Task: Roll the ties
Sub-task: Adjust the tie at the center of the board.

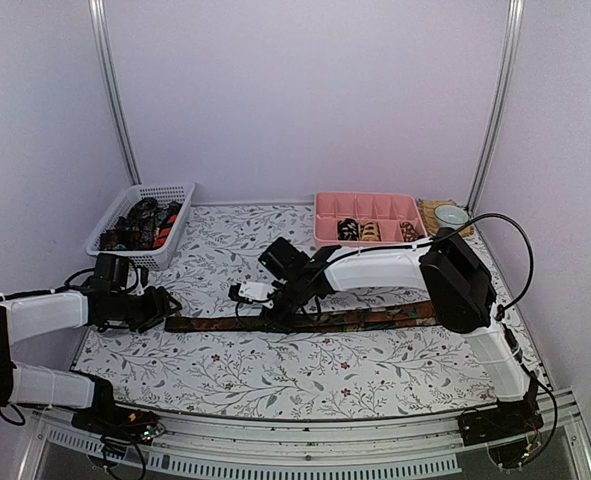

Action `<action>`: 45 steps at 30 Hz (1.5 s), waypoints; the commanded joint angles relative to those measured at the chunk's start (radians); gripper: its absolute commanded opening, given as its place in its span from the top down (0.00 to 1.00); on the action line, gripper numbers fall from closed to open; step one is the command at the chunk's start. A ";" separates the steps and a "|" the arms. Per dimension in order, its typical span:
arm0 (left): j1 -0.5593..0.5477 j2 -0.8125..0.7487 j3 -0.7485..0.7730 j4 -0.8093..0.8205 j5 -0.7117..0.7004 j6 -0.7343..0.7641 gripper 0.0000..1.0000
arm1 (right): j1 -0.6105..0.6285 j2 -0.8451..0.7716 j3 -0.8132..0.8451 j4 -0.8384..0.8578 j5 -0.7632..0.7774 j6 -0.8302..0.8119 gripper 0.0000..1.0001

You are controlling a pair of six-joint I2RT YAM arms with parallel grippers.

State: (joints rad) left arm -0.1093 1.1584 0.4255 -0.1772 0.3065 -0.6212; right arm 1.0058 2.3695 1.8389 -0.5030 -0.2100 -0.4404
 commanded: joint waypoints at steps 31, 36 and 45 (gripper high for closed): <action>0.021 -0.022 -0.036 0.001 -0.004 -0.003 0.32 | 0.022 -0.158 -0.234 0.037 0.139 0.006 0.44; 0.020 -0.020 -0.038 0.004 -0.003 -0.004 0.32 | 0.028 -0.156 -0.255 0.053 0.136 -0.016 0.46; 0.021 -0.006 -0.042 0.012 0.001 0.000 0.32 | 0.039 -0.146 -0.276 0.060 0.148 -0.020 0.54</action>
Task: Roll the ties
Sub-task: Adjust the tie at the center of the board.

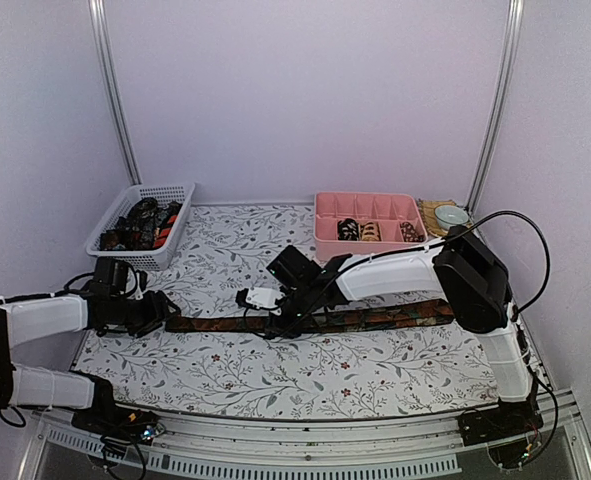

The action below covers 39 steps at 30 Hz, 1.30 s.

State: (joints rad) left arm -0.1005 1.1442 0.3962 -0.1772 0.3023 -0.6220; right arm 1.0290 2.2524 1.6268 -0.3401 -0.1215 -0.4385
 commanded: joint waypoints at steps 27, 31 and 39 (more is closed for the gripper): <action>0.025 -0.093 -0.181 0.233 0.010 -0.051 0.28 | -0.003 -0.076 0.053 -0.253 -0.166 0.040 0.34; 0.036 -0.093 -0.241 0.304 0.029 -0.074 0.29 | -0.025 -0.076 0.089 -0.278 -0.242 0.074 0.34; 0.044 -0.084 -0.301 0.380 0.093 -0.104 0.33 | -0.052 -0.064 0.158 -0.313 -0.257 0.133 0.34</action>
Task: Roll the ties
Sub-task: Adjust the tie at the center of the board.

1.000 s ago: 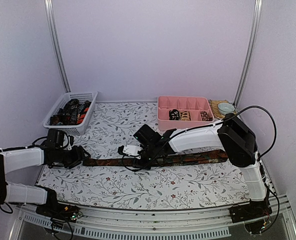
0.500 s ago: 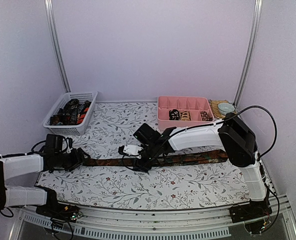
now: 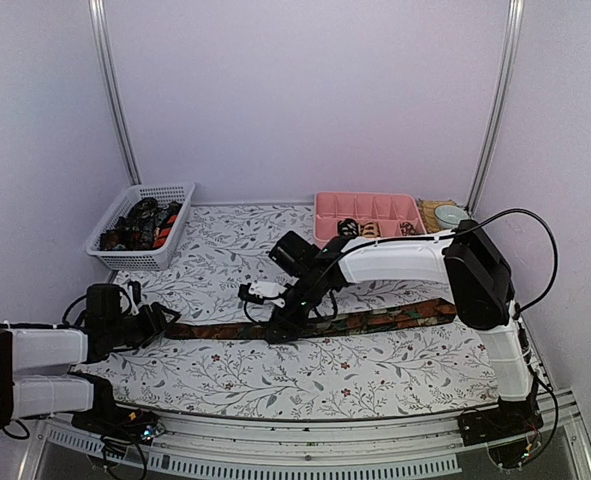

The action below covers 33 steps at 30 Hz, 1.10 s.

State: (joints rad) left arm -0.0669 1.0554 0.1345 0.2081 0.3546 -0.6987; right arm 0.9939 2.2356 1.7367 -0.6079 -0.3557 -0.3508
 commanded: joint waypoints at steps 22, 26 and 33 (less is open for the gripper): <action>0.008 -0.089 -0.055 -0.107 0.031 -0.045 0.37 | -0.047 0.044 0.022 -0.081 0.055 -0.042 0.19; 0.009 -0.082 -0.052 -0.107 0.029 -0.043 0.38 | -0.048 0.074 0.046 -0.088 0.056 -0.053 0.19; 0.007 -0.076 -0.049 -0.111 0.028 -0.042 0.38 | -0.048 0.143 0.067 -0.097 0.065 -0.057 0.19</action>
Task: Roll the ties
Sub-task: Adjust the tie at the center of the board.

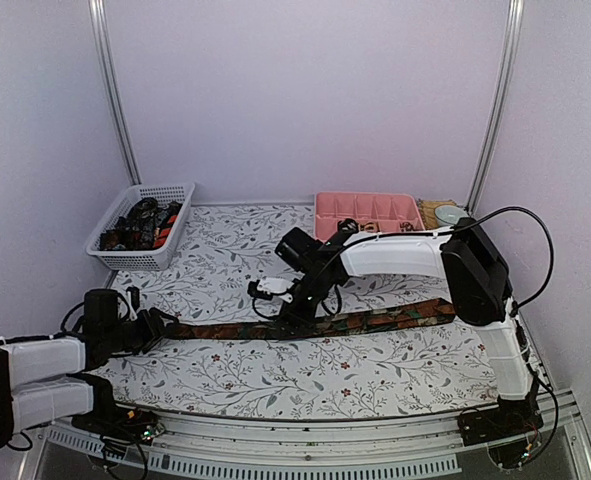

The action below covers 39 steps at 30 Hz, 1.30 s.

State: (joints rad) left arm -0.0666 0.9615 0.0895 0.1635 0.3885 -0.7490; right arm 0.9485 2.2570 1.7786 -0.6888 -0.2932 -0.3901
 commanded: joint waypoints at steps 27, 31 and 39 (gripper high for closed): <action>0.007 0.018 0.009 -0.088 -0.015 0.000 0.37 | -0.014 0.147 0.015 -0.037 0.019 -0.010 0.38; 0.007 -0.012 -0.016 -0.066 -0.002 -0.029 0.38 | -0.051 0.122 0.000 -0.037 -0.013 0.016 0.37; 0.005 0.034 -0.003 -0.064 0.006 -0.024 0.44 | -0.082 0.102 -0.025 -0.031 -0.013 0.026 0.37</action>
State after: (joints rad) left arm -0.0666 0.9592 0.0940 0.1455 0.3893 -0.7715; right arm 0.8833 2.3131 1.7992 -0.6415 -0.3332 -0.3889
